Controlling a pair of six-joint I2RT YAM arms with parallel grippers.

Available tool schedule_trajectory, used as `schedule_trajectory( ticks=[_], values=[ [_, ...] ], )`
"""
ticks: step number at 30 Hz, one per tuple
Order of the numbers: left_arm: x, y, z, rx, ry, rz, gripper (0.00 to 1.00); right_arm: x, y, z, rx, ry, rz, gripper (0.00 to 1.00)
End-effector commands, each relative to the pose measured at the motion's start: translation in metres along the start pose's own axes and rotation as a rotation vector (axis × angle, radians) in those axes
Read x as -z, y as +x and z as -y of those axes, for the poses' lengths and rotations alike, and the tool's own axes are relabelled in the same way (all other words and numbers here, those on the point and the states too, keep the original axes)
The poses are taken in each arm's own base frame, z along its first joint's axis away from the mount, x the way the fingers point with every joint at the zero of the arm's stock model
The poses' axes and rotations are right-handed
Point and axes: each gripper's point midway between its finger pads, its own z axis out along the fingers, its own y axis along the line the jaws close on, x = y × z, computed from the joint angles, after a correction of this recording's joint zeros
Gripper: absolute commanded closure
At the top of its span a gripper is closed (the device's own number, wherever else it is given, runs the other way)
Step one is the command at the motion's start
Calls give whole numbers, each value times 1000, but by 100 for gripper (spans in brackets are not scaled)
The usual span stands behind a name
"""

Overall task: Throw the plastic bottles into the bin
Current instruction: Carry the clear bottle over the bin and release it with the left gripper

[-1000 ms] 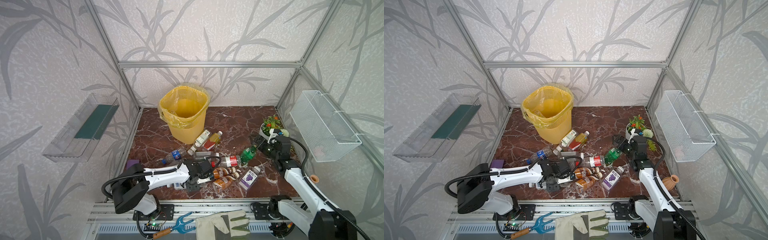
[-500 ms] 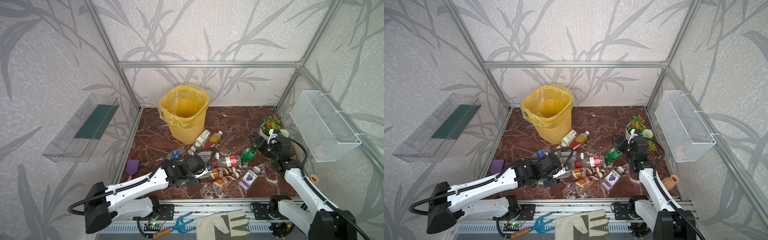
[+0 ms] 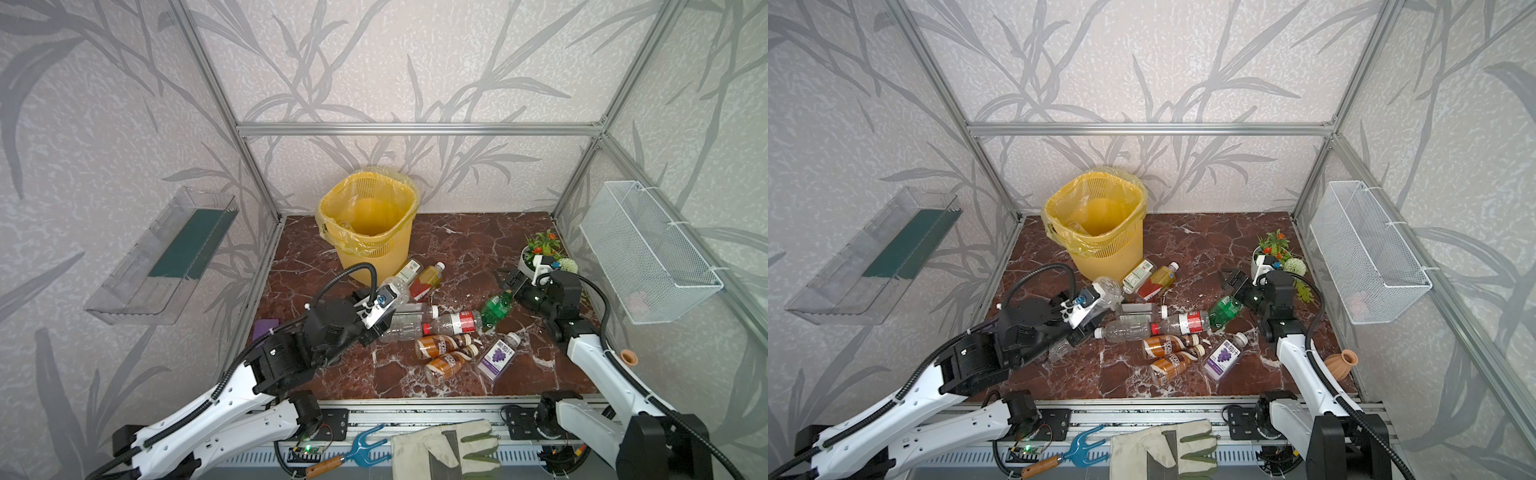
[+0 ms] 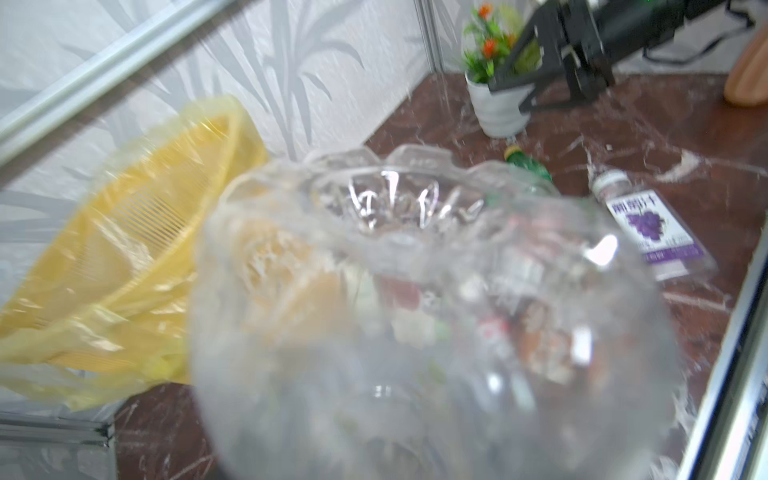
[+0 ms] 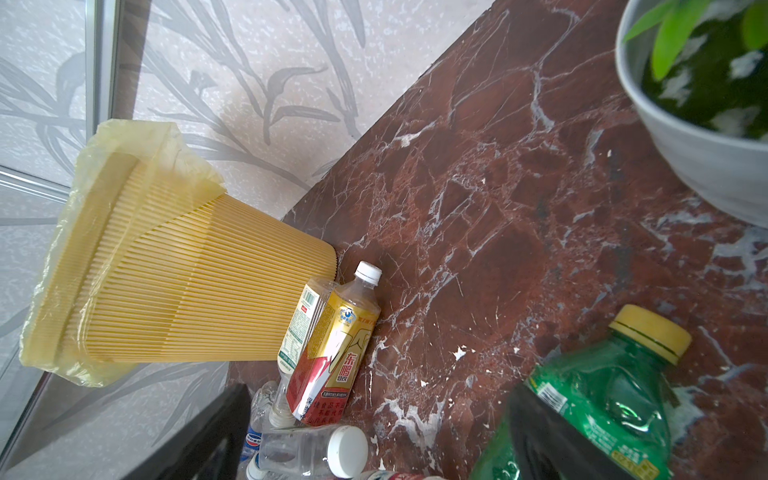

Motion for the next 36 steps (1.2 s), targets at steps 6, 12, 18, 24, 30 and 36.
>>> schedule_trajectory(
  ticks=[6,12,18,24,30,36],
  values=[
    [38,-112,-73,-43,-297,366,40,0,-6,-17,27,-67,6,5],
    [39,-160,-113,-67,-421,485,41,1,-5,-19,29,-76,5,5],
    [1,-161,-180,78,-512,487,39,4,-6,-23,35,-82,13,5],
    [-73,-115,-252,428,-475,202,24,10,-8,-26,52,-81,17,5],
    [-82,-100,-260,569,-479,38,1,19,-11,-29,91,-53,24,5],
    [-15,-142,-251,529,-486,308,1,24,-9,-19,87,14,22,4]
  ],
)
